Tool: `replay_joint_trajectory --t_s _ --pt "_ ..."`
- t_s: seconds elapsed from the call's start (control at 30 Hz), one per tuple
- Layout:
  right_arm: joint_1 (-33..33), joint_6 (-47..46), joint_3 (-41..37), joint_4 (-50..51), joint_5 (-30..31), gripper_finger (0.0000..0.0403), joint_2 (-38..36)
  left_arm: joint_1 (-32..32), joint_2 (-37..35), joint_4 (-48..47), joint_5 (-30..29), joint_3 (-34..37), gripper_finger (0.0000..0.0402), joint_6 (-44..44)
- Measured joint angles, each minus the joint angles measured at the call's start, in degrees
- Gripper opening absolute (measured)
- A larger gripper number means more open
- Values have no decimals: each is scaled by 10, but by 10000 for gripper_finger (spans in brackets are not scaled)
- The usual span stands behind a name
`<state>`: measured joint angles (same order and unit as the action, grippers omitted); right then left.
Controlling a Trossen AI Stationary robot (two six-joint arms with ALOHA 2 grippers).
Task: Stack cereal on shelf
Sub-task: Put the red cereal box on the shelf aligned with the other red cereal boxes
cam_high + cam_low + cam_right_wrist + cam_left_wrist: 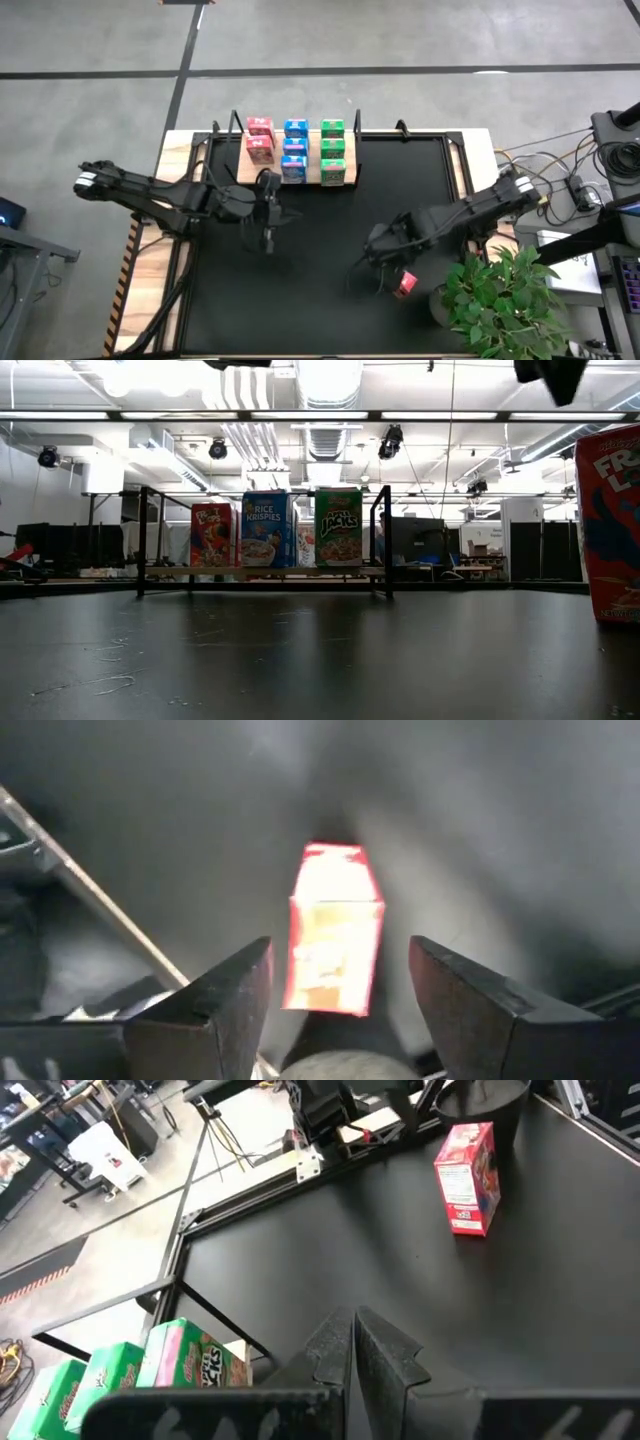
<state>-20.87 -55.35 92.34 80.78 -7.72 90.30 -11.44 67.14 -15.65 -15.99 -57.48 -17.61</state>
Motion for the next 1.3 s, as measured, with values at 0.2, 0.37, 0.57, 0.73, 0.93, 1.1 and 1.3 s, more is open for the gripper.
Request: replay_joint_trajectory --t_s 0.2,0.37,0.57,0.73,0.93,1.1,1.3 --pt "-33 -24 17 0 -18 260 50 0 3 -11 0 0 0 4" --pt "-45 -26 -1 10 -13 293 74 0 3 -14 0 0 0 4" --pt "-51 -8 -13 7 -1 296 92 -3 -1 -15 0 0 0 19" --pt "-55 5 -14 -9 12 272 97 -16 -9 -16 0 0 0 29" --pt "-55 10 -16 -18 31 216 97 -37 -25 -17 0 0 0 32" --pt "-55 20 -18 -23 46 178 97 -52 -33 -17 -1 0 0 36" --pt "-55 35 -18 -25 49 154 97 -58 -38 -19 -2 0 0 44"
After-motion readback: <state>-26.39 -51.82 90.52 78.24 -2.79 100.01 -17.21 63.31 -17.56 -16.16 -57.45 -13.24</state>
